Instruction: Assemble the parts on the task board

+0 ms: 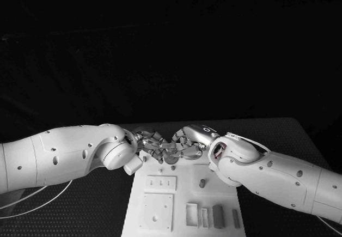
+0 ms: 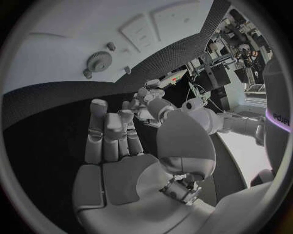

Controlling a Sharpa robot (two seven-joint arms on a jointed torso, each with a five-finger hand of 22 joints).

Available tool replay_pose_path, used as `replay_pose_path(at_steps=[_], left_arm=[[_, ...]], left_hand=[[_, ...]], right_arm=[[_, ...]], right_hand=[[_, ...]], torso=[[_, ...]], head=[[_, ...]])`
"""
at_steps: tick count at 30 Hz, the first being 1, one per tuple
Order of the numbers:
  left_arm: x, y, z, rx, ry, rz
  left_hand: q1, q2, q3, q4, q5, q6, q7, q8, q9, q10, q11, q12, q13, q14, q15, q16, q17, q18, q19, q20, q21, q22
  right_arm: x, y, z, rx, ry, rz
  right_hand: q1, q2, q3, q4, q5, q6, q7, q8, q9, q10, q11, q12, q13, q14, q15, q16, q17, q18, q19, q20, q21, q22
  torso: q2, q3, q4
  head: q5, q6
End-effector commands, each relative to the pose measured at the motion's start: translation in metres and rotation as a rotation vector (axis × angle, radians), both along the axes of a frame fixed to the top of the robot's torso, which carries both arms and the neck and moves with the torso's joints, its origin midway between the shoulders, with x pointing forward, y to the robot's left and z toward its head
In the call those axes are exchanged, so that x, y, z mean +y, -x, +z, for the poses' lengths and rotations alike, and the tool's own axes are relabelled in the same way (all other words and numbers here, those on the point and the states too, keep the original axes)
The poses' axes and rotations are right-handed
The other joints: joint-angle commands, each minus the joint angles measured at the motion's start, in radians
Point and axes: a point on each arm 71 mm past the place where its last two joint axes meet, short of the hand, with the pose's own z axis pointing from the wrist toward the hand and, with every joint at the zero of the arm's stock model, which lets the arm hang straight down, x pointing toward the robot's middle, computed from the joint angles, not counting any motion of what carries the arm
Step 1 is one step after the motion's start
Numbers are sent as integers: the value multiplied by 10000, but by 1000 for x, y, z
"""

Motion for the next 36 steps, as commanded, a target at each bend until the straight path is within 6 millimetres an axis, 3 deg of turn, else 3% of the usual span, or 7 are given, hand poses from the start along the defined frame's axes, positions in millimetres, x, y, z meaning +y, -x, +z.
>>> replay_pose_path(at_steps=[1,4,11,22,29,32,36], left_arm=[[2,-2,2,-228,-41,-140],[5,-3,2,-208,-142,-163],[10,-3,-1,-170,-698,-635],[21,2,-12,640,-3242,-1603],[14,-1,-13,-165,-5124,-1806],[9,-1,-16,-142,-5473,-1926],[6,2,-25,46,-5683,-1979]], left_hand=[[-5,69,-83,1,56,696,-646,-61,4444,-90,0,75,51,-103,-10,77,-20,43,-14,-92,63,52],[-2,77,-108,1,55,706,-653,-86,4556,-113,-14,168,111,-116,-20,167,-29,46,-11,-100,76,112],[33,93,-155,-2,55,739,-675,-153,4844,-189,-57,445,329,-165,-52,425,-34,49,4,-128,117,277],[278,175,-110,-27,81,760,-686,-304,5224,-335,-96,772,597,-268,-93,801,-80,54,-3,-170,176,535],[160,177,-192,2,67,895,-727,-398,5497,-296,-166,1041,771,-232,-153,1136,-148,56,104,-226,277,754],[116,141,-199,1,68,992,-775,-418,5634,-257,-220,1179,856,-201,-195,1313,-176,66,161,-265,338,870],[-57,118,-178,5,66,1147,-849,-418,5868,-179,-304,1403,985,-132,-266,1599,-210,83,280,-329,449,1051]], right_arm=[[-3,1,-2,244,-127,144],[-7,1,-1,234,-286,126],[-25,6,3,364,-723,-100],[-76,-27,33,861,-2579,-2092],[-104,-52,63,644,-3908,-3035],[-107,-59,76,428,-4122,-3154],[-106,-64,84,317,-4231,-3166]], right_hand=[[-56,-195,-75,55,5,-336,138,-130,-63,-78,106,-87,-20,-114,43,-55,-14,129,-108,11,-80,92],[-129,-235,-270,11,7,-571,259,-282,-147,-230,218,-164,-68,-278,160,-104,-11,129,-253,81,-153,103],[-125,-253,-347,-8,9,-719,301,-377,-204,-254,260,-162,-85,-313,198,-98,-3,129,-276,104,-168,111],[-123,-136,-389,27,16,-631,298,-339,-211,-255,261,-149,-106,-323,202,-81,5,129,-268,117,-171,119],[-86,-23,-408,7,16,-613,289,-338,-225,-255,251,-135,-119,-331,190,-69,12,129,-262,117,-171,126],[-83,18,-424,-6,14,-603,286,-335,-230,-255,248,-129,-123,-334,187,-64,15,129,-261,117,-171,129],[-84,25,-434,-13,13,-599,285,-334,-231,-256,247,-127,-125,-337,185,-63,16,129,-263,118,-171,130]], torso=[[-4,4,-4],[-6,6,-7],[-5,20,3],[-13,17,-36],[-16,19,28],[-23,-3,57],[-23,6,61]], head=[[-1,-7],[4,-11],[40,-25],[54,-67],[-15,-210],[-11,-297],[-7,-384]])
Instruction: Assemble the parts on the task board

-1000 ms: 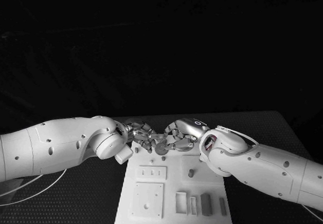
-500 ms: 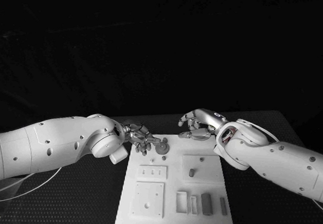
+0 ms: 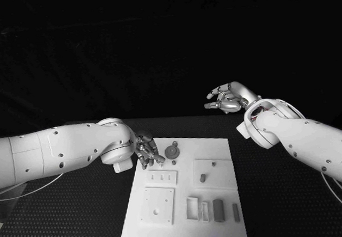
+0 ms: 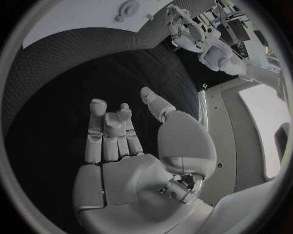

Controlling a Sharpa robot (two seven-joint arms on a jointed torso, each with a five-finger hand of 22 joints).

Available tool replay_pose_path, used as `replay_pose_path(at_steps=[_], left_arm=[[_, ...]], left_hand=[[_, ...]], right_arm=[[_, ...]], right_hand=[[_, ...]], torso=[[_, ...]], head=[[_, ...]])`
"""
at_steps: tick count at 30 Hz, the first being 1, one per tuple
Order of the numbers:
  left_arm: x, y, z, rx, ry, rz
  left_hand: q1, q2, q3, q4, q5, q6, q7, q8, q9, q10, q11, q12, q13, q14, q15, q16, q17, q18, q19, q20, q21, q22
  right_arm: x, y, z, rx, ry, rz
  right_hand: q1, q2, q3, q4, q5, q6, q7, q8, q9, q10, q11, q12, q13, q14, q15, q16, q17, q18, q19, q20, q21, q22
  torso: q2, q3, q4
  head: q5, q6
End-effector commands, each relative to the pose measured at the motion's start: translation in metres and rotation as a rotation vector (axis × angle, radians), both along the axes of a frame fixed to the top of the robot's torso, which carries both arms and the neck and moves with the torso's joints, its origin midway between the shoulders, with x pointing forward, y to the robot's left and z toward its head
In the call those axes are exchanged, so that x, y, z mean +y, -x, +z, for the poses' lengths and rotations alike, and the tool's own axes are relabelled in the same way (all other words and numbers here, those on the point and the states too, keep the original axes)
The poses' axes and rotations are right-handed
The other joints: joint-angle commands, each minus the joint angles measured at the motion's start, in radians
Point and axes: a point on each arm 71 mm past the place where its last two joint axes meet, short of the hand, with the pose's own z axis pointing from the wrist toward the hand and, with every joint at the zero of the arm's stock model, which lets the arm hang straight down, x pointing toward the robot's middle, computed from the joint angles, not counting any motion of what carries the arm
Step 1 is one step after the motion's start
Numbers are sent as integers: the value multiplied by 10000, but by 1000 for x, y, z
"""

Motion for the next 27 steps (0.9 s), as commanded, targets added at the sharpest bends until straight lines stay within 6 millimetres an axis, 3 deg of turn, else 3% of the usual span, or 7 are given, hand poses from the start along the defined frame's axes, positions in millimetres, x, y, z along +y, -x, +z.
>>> replay_pose_path(at_steps=[1,5,12,27], left_arm=[[2,2,-8,-1,-1036,-123],[-1,4,-14,113,-1131,-98],[-6,5,-17,235,-1175,-301],[-16,8,-22,474,-1225,-638]], left_hand=[[-217,-37,5,8,47,1167,-853,-34,5724,-61,-154,115,68,12,-66,157,-37,90,60,-40,62,102],[-419,-6,104,33,36,1332,-966,113,6273,55,-304,571,330,156,-225,669,-90,114,287,-168,300,434],[-649,-118,472,11,48,1441,-1064,134,6963,70,-415,961,498,159,-337,1184,-330,100,396,-293,424,772],[-1079,-135,700,1,54,1896,-1273,37,7621,296,-616,1411,645,286,-489,1898,-695,112,673,-457,571,1201]], right_arm=[[2,-2,4,-45,-544,61],[4,-3,6,-36,-538,123],[4,-3,5,19,-520,156],[10,-2,5,174,-480,324]], right_hand=[[28,110,-62,-28,14,-92,157,11,-10,-12,3,3,-17,-57,-17,10,14,136,-18,2,-54,130],[32,122,-71,-40,14,-89,155,10,-13,-13,2,6,-20,-61,-19,11,15,136,-21,2,-55,131],[34,137,-85,-57,14,-85,154,10,-17,-16,0,8,-23,-67,-21,12,16,136,-24,4,-57,133],[37,165,-110,-88,15,-79,151,9,-25,-25,-3,11,-32,-83,-24,11,18,136,-36,8,-63,136]], torso=[[1,-5,22],[9,0,-2],[2,-8,16],[-1,-10,15]], head=[[-8,-103],[-20,-202],[-32,-314],[-50,-451]])
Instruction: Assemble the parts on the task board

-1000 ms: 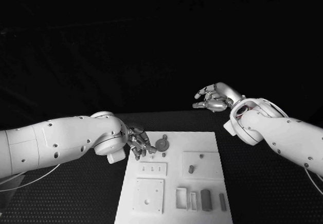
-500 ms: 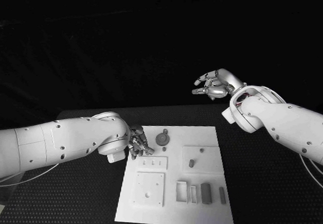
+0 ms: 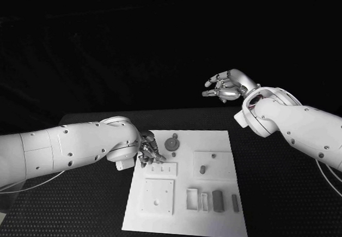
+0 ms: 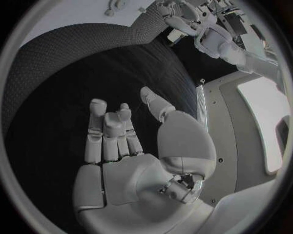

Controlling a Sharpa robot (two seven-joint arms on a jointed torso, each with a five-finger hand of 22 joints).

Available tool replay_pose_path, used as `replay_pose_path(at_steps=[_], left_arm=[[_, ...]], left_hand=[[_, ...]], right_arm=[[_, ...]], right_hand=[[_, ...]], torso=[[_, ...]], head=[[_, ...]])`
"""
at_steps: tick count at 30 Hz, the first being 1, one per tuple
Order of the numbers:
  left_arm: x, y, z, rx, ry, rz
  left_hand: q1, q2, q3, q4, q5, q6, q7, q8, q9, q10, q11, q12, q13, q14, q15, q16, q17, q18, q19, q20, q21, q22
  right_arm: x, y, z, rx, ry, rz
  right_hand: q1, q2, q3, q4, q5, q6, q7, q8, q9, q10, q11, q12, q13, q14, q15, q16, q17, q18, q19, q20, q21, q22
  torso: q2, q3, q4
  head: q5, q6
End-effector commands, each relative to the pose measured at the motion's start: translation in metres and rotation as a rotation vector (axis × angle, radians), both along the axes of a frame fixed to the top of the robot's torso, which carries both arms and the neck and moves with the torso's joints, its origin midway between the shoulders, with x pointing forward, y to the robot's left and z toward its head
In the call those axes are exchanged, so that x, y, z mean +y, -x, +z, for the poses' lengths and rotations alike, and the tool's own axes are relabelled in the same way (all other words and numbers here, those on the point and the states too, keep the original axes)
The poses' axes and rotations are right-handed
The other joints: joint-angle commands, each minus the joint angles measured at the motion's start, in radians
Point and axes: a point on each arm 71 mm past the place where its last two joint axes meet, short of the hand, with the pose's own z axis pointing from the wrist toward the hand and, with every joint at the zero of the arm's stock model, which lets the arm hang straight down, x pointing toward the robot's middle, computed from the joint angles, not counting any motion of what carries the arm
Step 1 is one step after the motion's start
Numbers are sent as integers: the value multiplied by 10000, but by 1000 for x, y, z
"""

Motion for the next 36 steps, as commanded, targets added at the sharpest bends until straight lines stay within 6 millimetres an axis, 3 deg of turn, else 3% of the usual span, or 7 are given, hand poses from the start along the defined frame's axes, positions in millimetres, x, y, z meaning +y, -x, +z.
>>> replay_pose_path(at_steps=[1,10,28,36], left_arm=[[-3,2,-3,193,-154,-214],[-7,2,-11,220,-293,-212],[-9,2,-16,-541,-820,-529],[-9,2,-15,-593,-784,-535]], left_hand=[[-49,38,56,-3,33,1644,-1020,-7,6963,-92,-160,55,12,21,-78,63,-17,115,53,18,54,17],[-90,80,34,-14,34,1778,-1074,-55,7171,-28,-220,196,78,59,-138,295,-144,123,142,-34,102,173],[-71,89,44,-19,35,1777,-1074,-124,7269,-71,-222,224,93,5,-144,381,-233,114,118,-44,87,248],[-135,-83,23,5,32,1763,-1053,-234,7315,-127,-201,210,79,-65,-138,417,-349,92,83,-37,44,293]], right_arm=[[3,1,0,83,9,218],[6,1,-1,143,24,298],[8,2,-1,185,34,397],[9,2,-1,205,42,417]], right_hand=[[-2,128,-56,-34,16,-56,109,9,-18,-25,-2,11,-14,-65,-5,11,10,136,-19,-12,-63,136],[-8,139,-71,-45,15,-52,109,9,-22,-31,-2,12,-19,-75,-5,10,11,136,-27,-8,-67,137],[-51,168,-103,-34,16,-52,111,3,-34,-39,-1,17,-27,-90,-4,9,13,136,-36,3,-74,139],[-60,174,-109,-32,16,-53,111,1,-37,-41,0,18,-30,-94,-3,9,13,136,-38,5,-75,139]], torso=[[0,3,-3],[-2,14,-12],[-2,-3,3],[-2,2,0]], head=[[-9,-37],[-20,-101],[-32,-155],[-28,-152]])
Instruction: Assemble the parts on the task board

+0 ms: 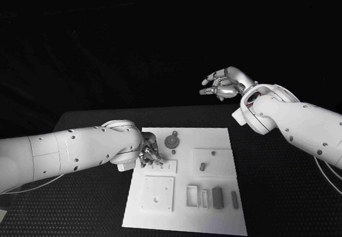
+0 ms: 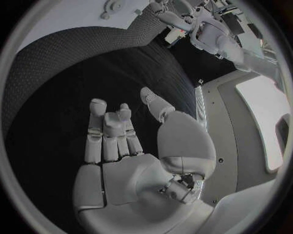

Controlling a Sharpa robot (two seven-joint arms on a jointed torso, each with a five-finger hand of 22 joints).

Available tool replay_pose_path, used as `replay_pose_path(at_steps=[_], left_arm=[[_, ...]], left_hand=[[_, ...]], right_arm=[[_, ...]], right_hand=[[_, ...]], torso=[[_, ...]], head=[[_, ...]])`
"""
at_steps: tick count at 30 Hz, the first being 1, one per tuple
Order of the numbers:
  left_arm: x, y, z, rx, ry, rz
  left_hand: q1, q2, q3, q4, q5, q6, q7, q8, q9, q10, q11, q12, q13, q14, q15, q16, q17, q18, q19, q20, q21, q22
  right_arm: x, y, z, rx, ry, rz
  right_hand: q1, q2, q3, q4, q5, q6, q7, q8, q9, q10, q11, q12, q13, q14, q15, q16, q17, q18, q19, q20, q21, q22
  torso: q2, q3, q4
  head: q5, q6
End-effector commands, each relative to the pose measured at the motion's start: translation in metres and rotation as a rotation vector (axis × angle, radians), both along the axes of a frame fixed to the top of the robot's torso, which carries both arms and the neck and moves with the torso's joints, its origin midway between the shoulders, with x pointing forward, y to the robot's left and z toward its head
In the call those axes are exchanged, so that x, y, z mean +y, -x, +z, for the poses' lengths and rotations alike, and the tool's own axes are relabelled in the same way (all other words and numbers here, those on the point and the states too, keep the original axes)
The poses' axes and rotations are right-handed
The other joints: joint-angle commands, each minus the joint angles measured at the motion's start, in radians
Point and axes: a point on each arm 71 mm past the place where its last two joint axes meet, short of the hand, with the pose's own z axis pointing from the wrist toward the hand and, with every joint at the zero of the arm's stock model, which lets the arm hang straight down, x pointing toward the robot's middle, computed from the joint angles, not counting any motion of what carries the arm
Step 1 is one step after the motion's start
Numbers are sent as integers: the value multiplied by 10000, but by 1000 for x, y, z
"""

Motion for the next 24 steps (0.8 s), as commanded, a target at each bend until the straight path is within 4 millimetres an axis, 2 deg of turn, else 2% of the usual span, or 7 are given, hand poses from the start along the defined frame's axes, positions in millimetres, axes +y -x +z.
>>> replay_pose_path(at_steps=[1,9,10,12,24], left_arm=[[-2,0,1,-195,-35,-114],[-3,1,1,-191,-102,-94],[-3,1,1,-162,-119,-118],[-4,1,0,-128,-137,-144],[-6,4,-5,-41,-153,-187]], left_hand=[[-84,-127,34,3,53,1659,-948,-76,6583,-223,-117,11,-10,-85,7,61,-57,88,-33,0,-52,20],[-304,-383,40,15,41,1616,-877,-384,6507,-274,-76,-43,-62,-169,30,105,-260,66,-50,14,-149,50],[-356,-437,43,16,35,1522,-828,-524,6429,-314,-54,-61,-74,-211,44,118,-294,58,-83,23,-174,64],[-430,-467,84,11,32,1530,-779,-706,6291,-343,-28,-54,-81,-263,60,176,-360,56,-106,33,-193,114],[-564,-540,176,0,32,1647,-755,-1035,6043,-333,-35,32,-69,-297,29,390,-538,78,-54,17,-197,265]], right_arm=[[2,1,0,48,17,165],[2,1,0,62,22,180],[2,1,0,65,22,185],[2,1,0,70,25,189],[3,1,0,91,31,211]], right_hand=[[19,93,-83,-5,17,13,83,1,-11,-41,0,19,-13,-78,13,9,15,136,-5,-29,-38,139],[10,94,-91,-4,17,8,84,-4,-16,-45,1,19,-16,-83,14,8,16,136,-8,-27,-41,140],[9,95,-92,-4,17,8,84,-4,-16,-45,1,19,-16,-83,14,8,16,135,-9,-27,-41,140],[7,95,-93,-3,17,6,84,-5,-17,-46,1,19,-17,-84,15,8,16,136,-10,-27,-41,140],[1,99,-99,-3,19,1,86,-10,-23,-50,3,20,-20,-89,16,8,17,135,-13,-25,-44,140]], torso=[[-2,2,-3],[0,6,-3],[0,6,-3],[-1,6,-6],[-5,19,-19]], head=[[6,0],[2,-1],[2,-1],[3,0],[4,-33]])
